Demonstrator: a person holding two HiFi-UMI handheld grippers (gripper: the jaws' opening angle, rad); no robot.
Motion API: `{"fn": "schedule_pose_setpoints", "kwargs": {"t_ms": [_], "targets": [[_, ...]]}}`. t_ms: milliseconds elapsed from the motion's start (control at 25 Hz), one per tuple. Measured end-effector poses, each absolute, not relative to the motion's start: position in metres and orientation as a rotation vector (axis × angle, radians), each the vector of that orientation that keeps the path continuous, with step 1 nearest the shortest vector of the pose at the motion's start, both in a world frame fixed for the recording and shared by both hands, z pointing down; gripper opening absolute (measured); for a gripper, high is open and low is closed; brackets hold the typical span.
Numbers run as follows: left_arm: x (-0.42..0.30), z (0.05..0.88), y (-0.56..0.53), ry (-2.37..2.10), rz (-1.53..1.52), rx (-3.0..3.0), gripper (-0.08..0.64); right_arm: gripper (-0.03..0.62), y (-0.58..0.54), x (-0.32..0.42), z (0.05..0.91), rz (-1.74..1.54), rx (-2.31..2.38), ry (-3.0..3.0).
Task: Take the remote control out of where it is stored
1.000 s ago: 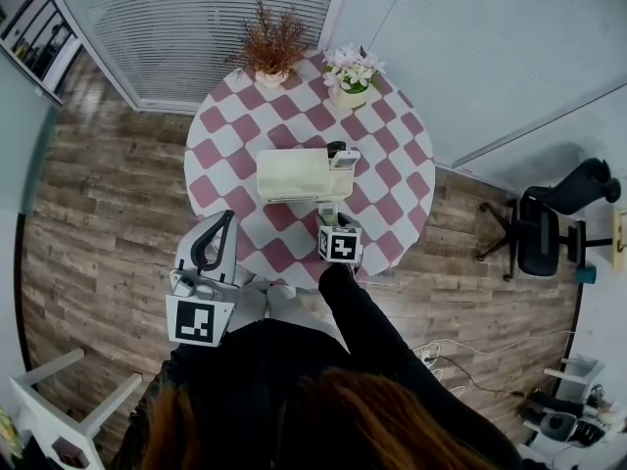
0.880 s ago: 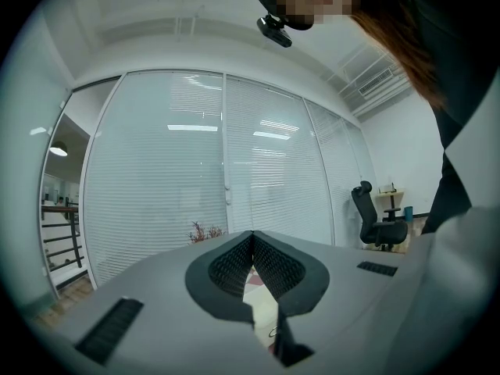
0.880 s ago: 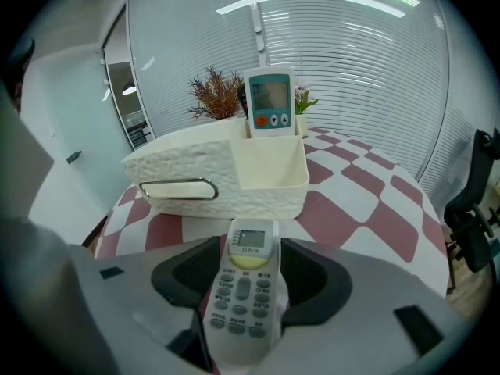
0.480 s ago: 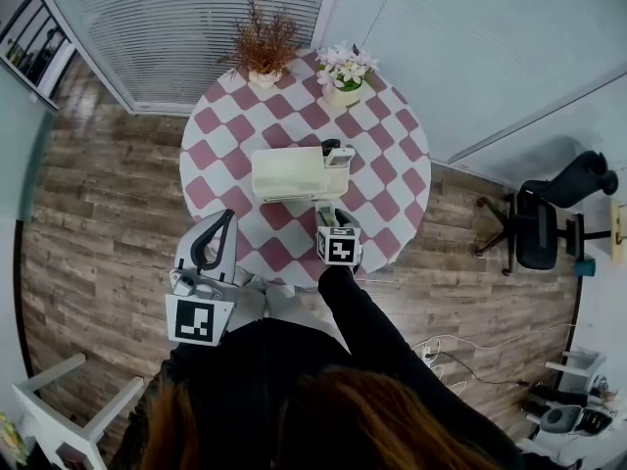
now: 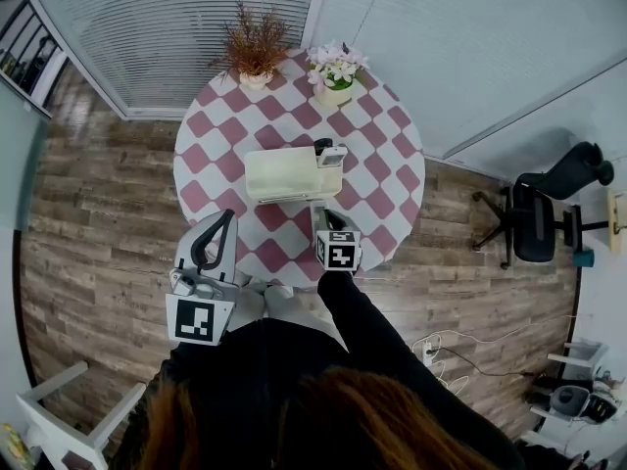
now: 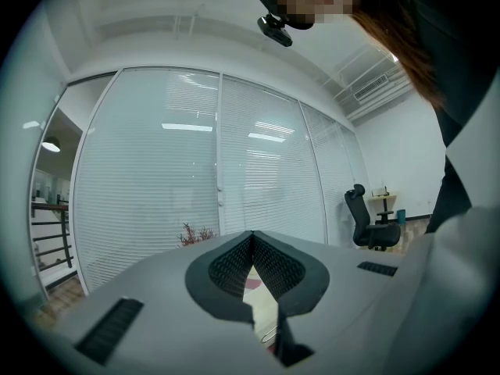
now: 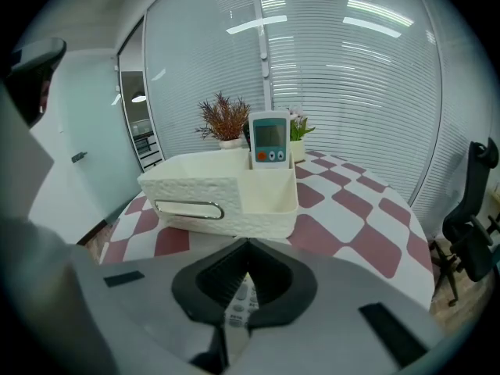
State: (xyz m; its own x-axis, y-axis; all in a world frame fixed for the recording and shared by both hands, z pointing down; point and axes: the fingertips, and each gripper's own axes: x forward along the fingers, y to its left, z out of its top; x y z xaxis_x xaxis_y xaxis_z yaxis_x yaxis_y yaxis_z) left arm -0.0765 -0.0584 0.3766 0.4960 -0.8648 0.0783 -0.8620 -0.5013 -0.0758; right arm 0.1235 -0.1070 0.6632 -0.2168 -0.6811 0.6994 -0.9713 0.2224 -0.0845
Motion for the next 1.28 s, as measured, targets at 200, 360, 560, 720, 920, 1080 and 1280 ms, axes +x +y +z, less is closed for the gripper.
{"fn": "schedule_pose_setpoints", "kwargs": {"t_ms": [200, 360, 560, 720, 920, 1080, 1280], "targets": [[-0.073, 0.377, -0.06, 1.535, -0.167, -2.706, 0.006, 0.014, -0.109, 0.124, 0.647, 0.677, 1.543, -2.01], [-0.072, 0.376, -0.062, 1.529, -0.155, -2.71, 0.006, 0.014, -0.112, 0.119, 0.621, 0.617, 1.558, -2.061], [-0.07, 0.377, -0.064, 1.513, -0.142, -2.72, 0.006, 0.014, -0.117, 0.11, 0.586, 0.546, 1.587, -2.138], [-0.068, 0.376, -0.063, 1.503, -0.136, -2.726, 0.006, 0.014, -0.116, 0.108, 0.56, 0.503, 1.612, -2.184], [-0.067, 0.377, -0.065, 1.503, -0.132, -2.729, 0.006, 0.014, -0.113, 0.11, 0.541, 0.471, 1.644, -2.219], [-0.068, 0.377, -0.065, 1.503, -0.129, -2.73, 0.006, 0.014, -0.112, 0.113, 0.532, 0.46, 1.672, -2.234], [-0.068, 0.374, -0.063, 1.506, -0.129, -2.723, 0.006, 0.014, -0.121, 0.12, 0.519, 0.439, 1.706, -2.246]]}}
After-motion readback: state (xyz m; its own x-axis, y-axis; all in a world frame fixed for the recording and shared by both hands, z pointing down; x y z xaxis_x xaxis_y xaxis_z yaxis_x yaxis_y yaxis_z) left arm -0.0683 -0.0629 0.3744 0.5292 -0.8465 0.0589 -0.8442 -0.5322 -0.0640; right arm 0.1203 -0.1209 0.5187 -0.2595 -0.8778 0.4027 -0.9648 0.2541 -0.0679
